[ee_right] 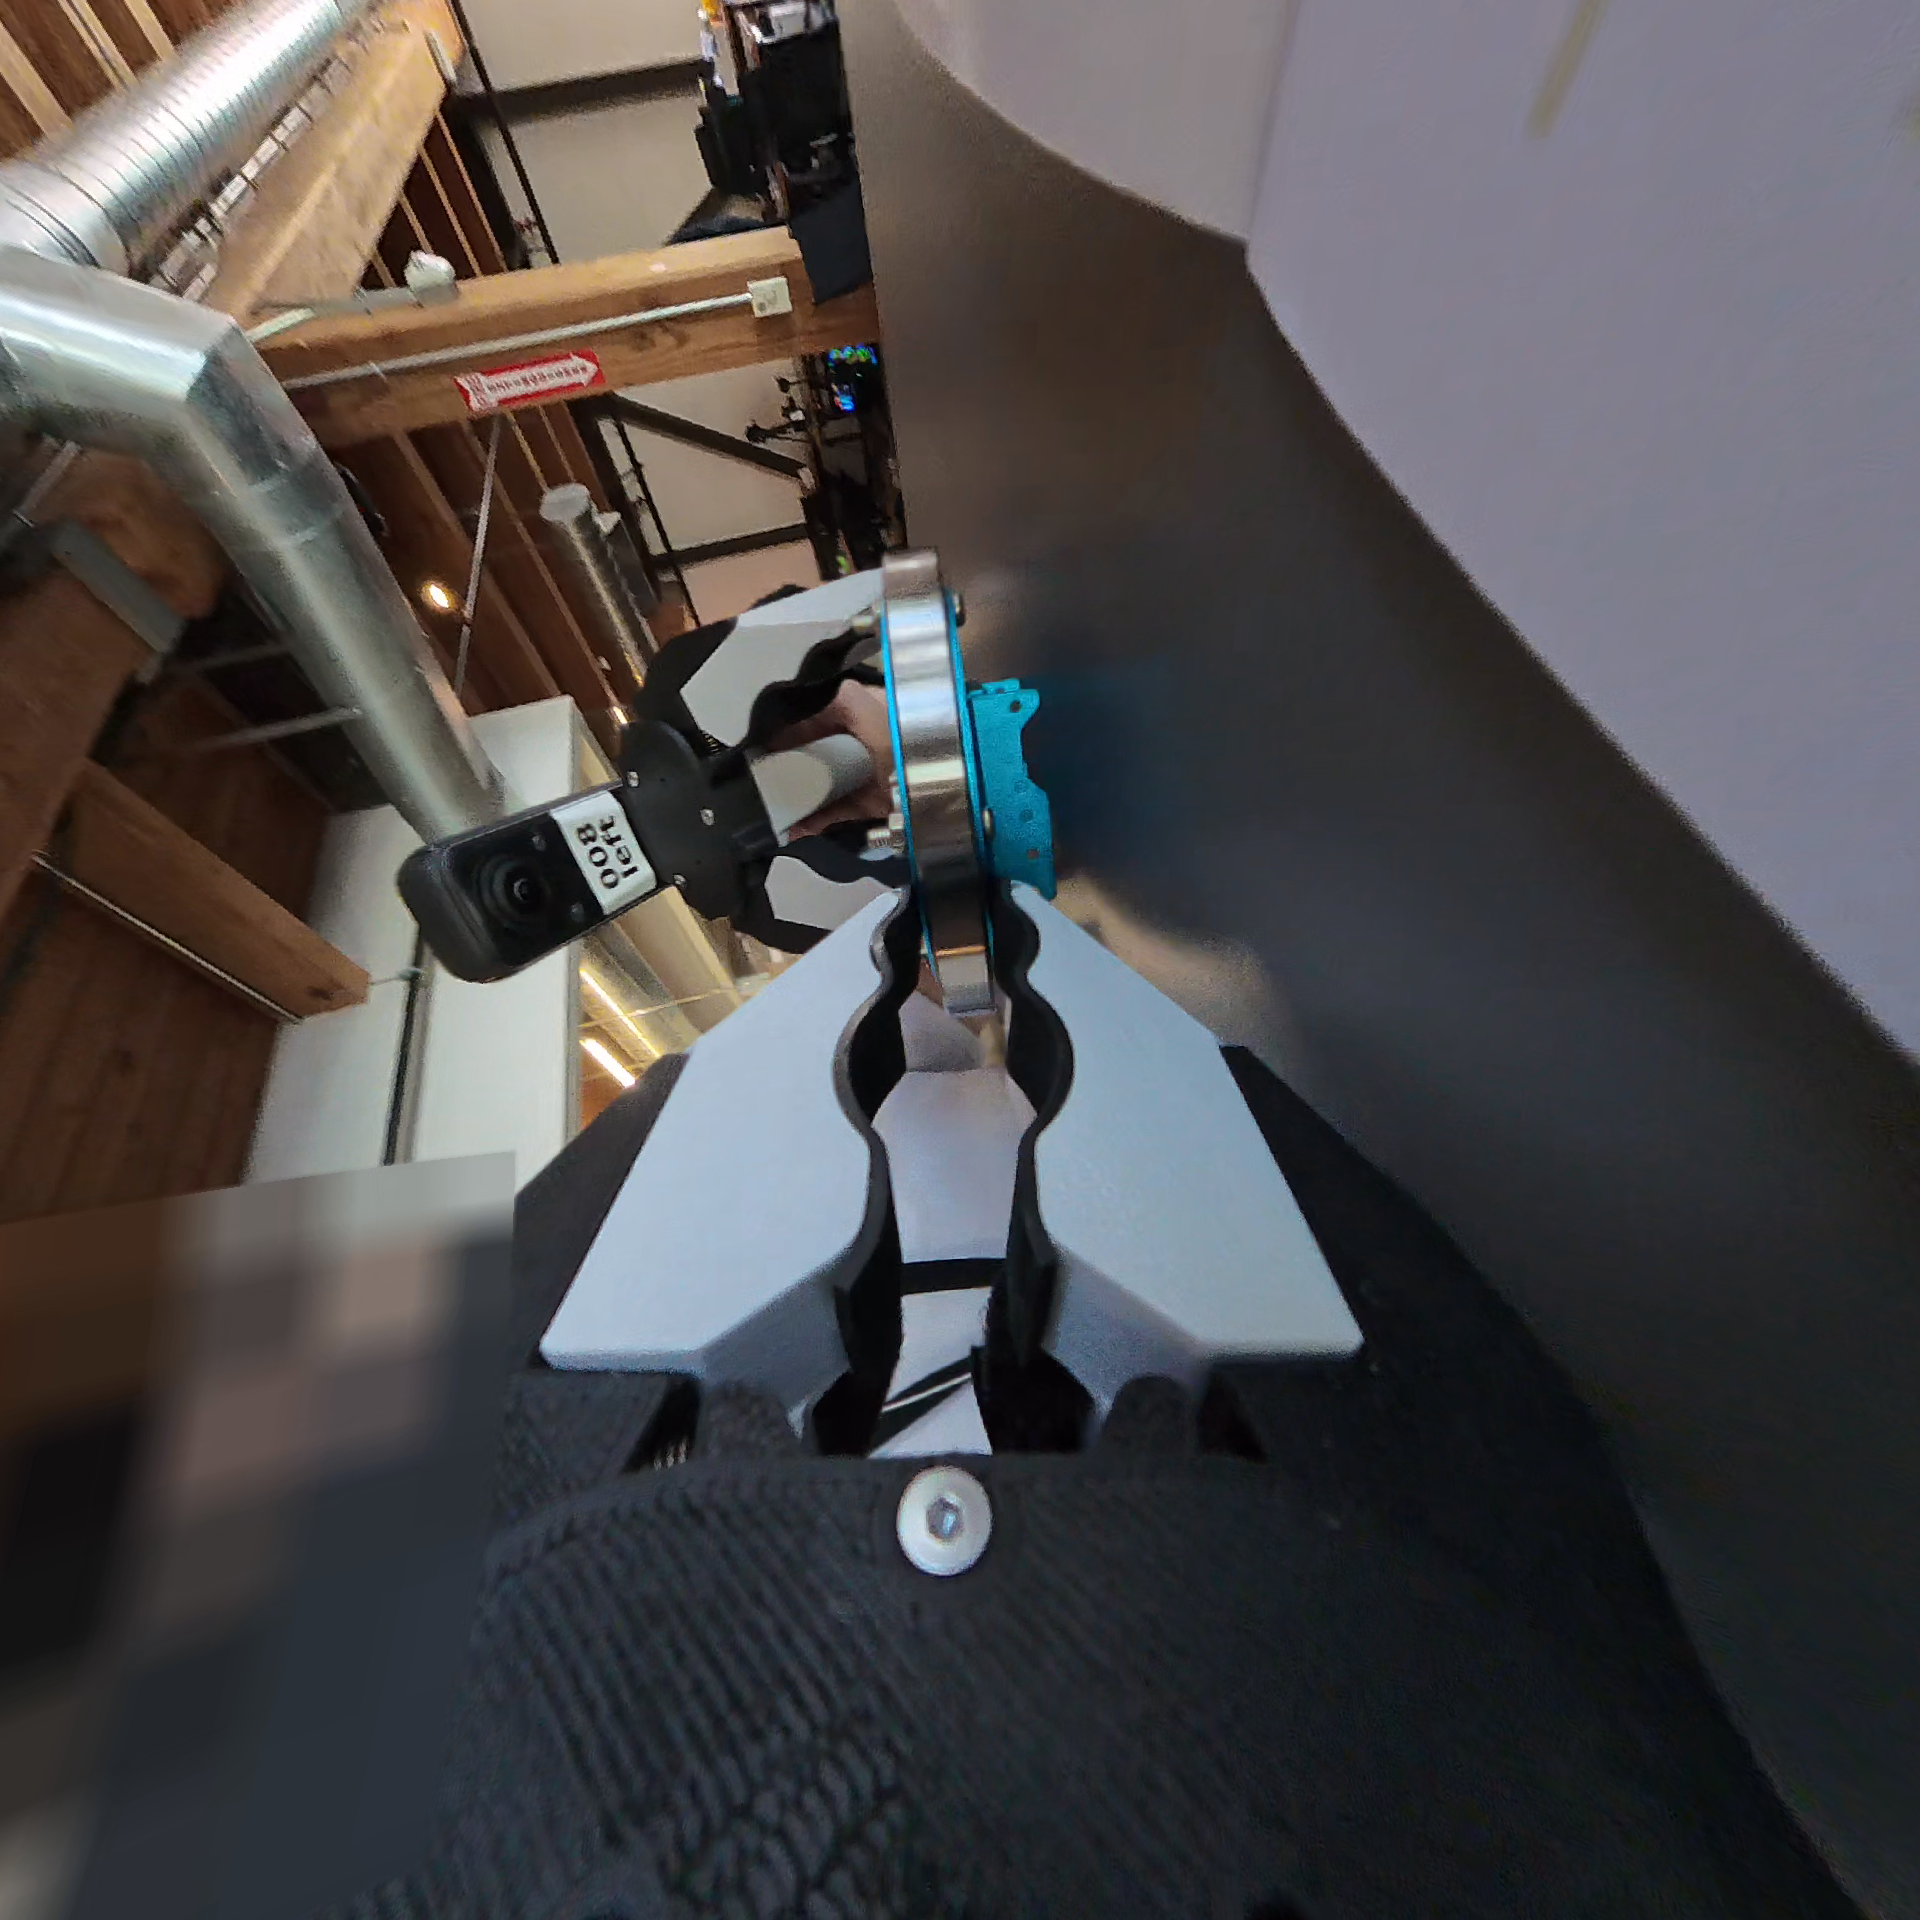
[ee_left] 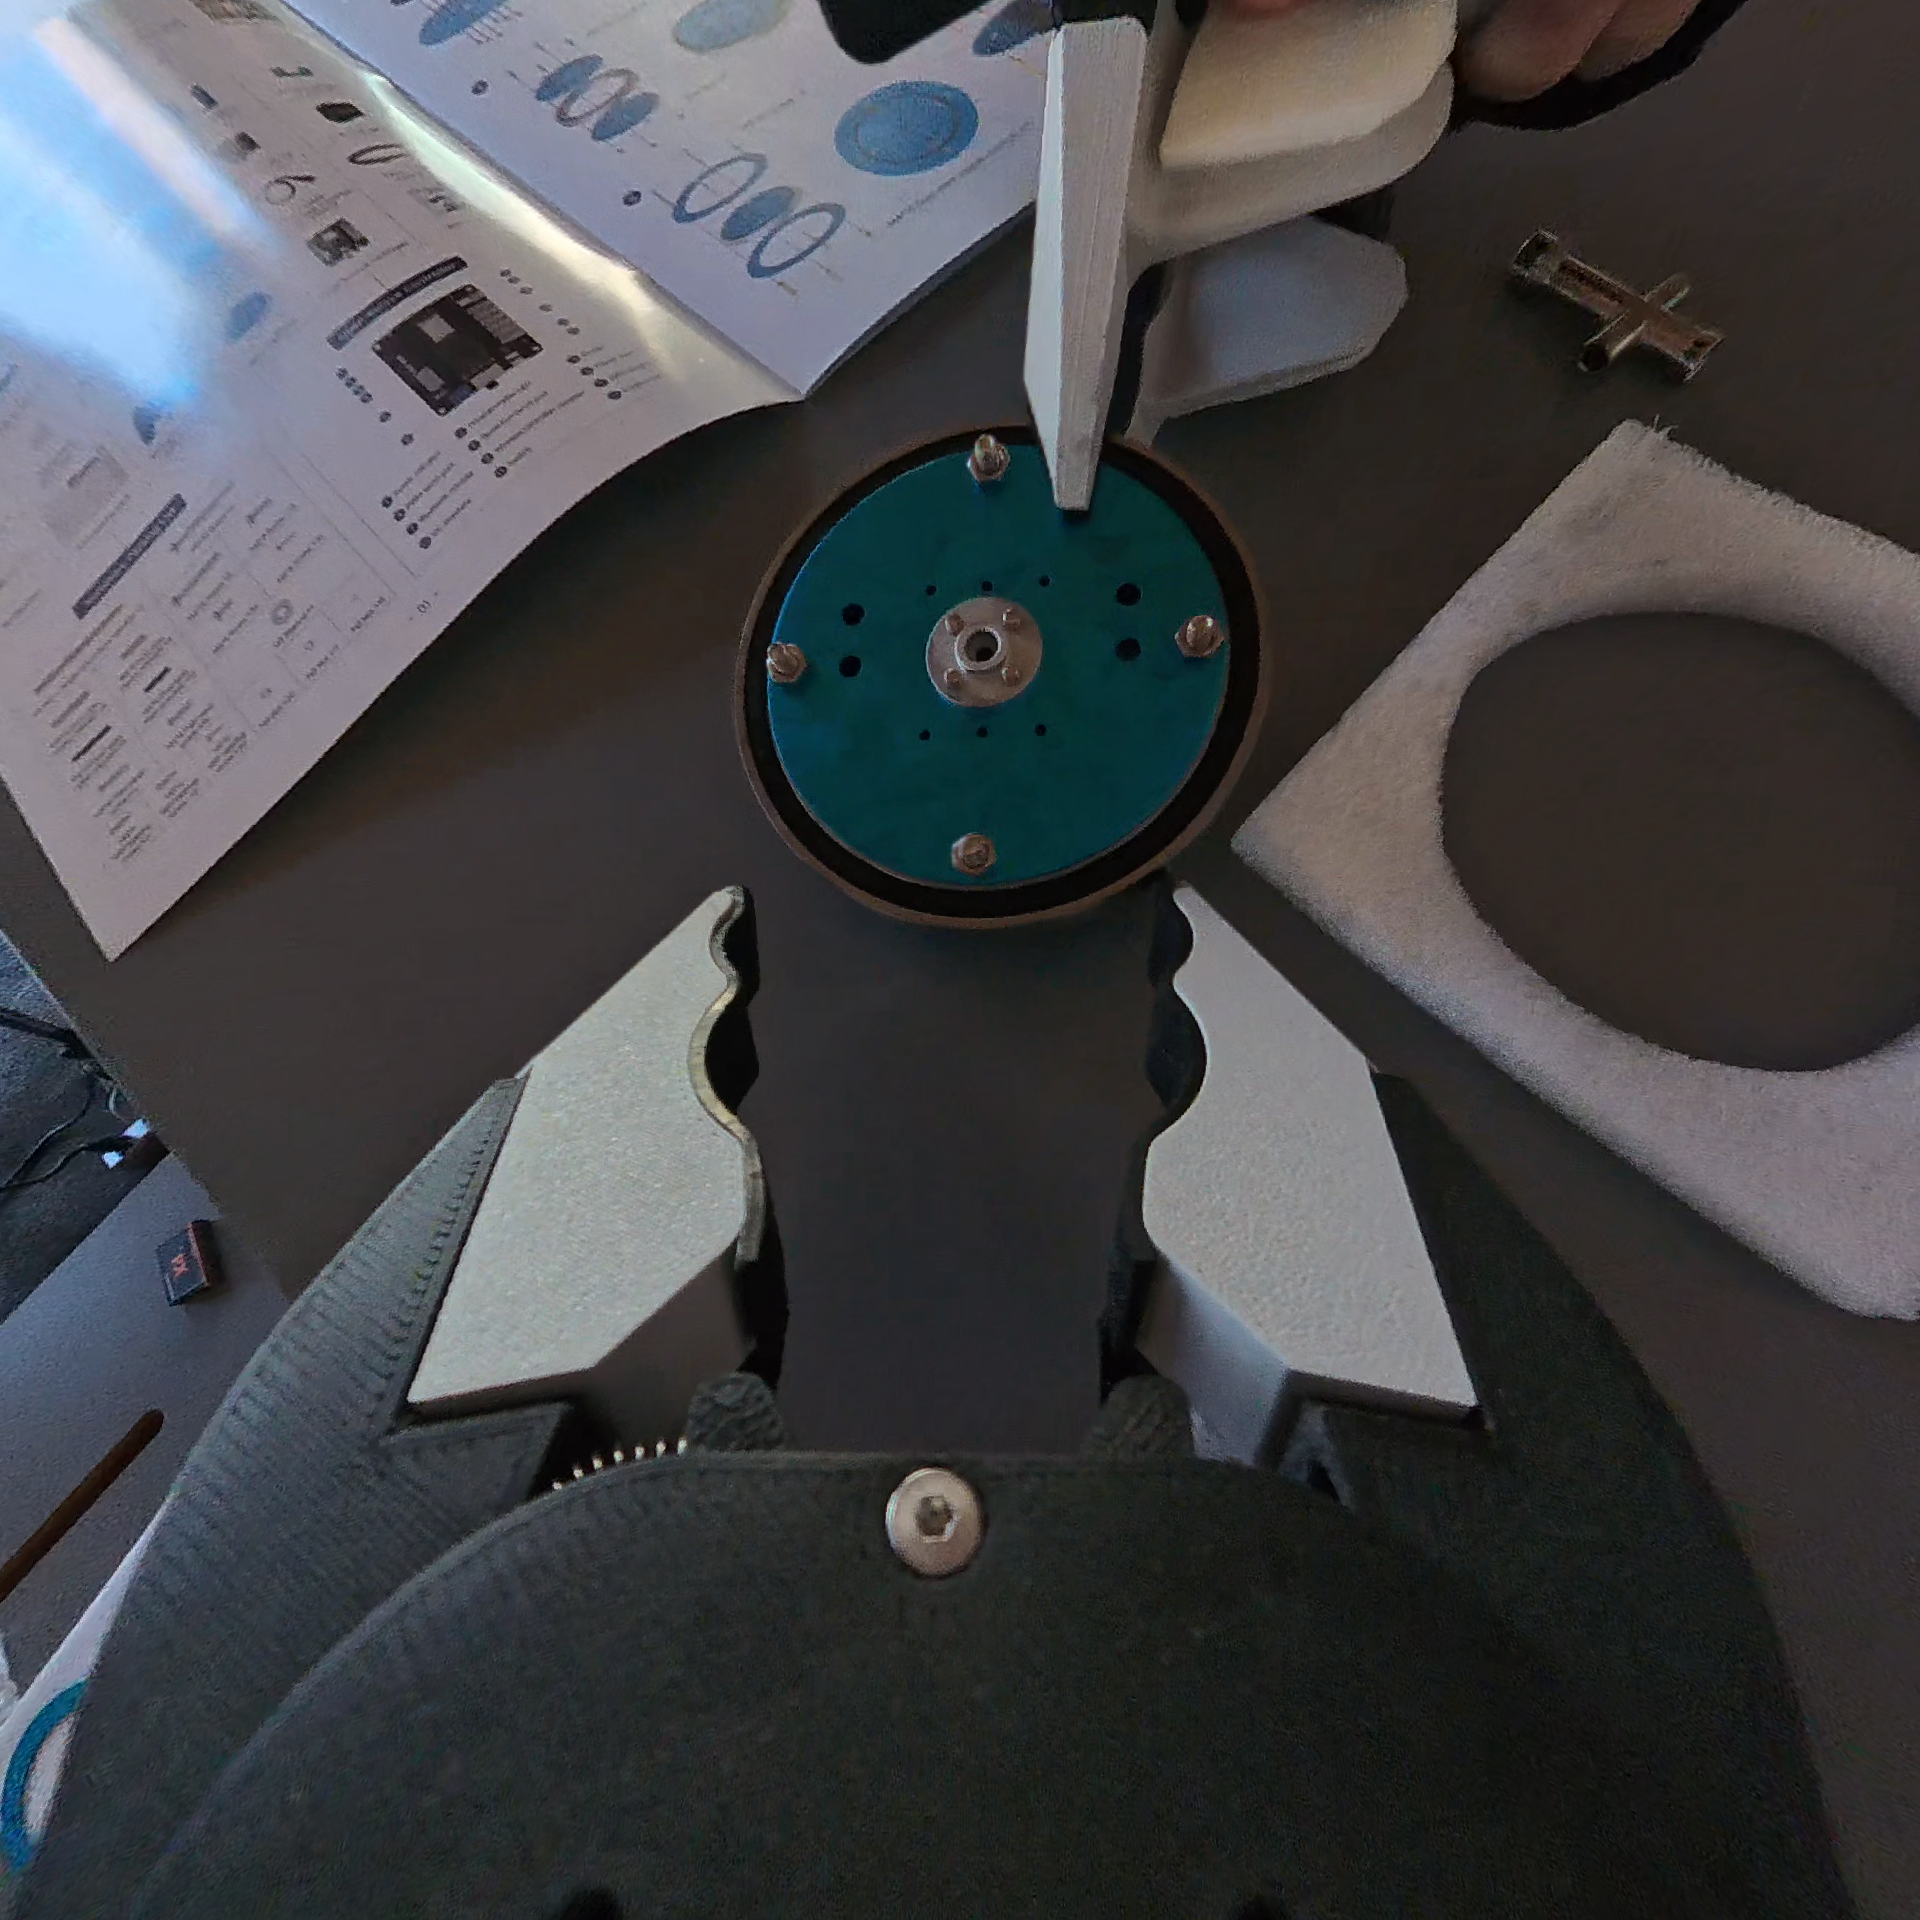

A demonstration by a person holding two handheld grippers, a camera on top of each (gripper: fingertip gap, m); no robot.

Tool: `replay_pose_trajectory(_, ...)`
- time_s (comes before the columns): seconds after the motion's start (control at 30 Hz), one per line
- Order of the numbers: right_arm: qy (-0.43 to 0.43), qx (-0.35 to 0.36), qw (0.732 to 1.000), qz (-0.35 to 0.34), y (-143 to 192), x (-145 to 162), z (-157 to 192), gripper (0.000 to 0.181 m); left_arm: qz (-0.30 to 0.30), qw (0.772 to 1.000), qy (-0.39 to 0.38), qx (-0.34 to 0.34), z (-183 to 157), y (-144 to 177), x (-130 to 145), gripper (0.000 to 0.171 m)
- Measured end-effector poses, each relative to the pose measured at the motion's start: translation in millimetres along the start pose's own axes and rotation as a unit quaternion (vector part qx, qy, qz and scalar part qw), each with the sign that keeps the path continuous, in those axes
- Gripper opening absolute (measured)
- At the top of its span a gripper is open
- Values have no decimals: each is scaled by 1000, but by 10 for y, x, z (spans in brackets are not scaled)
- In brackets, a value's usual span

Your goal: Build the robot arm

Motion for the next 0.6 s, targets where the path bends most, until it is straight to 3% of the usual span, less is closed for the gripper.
replay_pose_trajectory(0.1, -27, -16, 999, -9, -35, 57, 12, 11, -11, 1000, -4, 27, -45, -14, 3, 68)
replay_pose_trajectory(0.37, -52, -38, 998, 0, -170, 378, 9, 12, -45, 997, 11, 63, -142, 124, -43, 72)
replay_pose_trajectory(0.53, -35, -40, 998, 31, -128, 472, -16, 12, -78, 993, 11, 82, -270, 286, -98, 59)
replay_pose_trajectory(0.6, -13, -18, 998, 55, -109, 483, -48, 12, -90, 992, 23, 84, -251, 347, -120, 62)
Point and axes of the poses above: each gripper's, where its closed fingertips meet, y back along the fingers, x out of its underside, z = x × y across the jaws, the point moved 3 cm from there along y, back along the fingers, and after that the axes turned 9 degrees about -x, right-handed, at the moved point
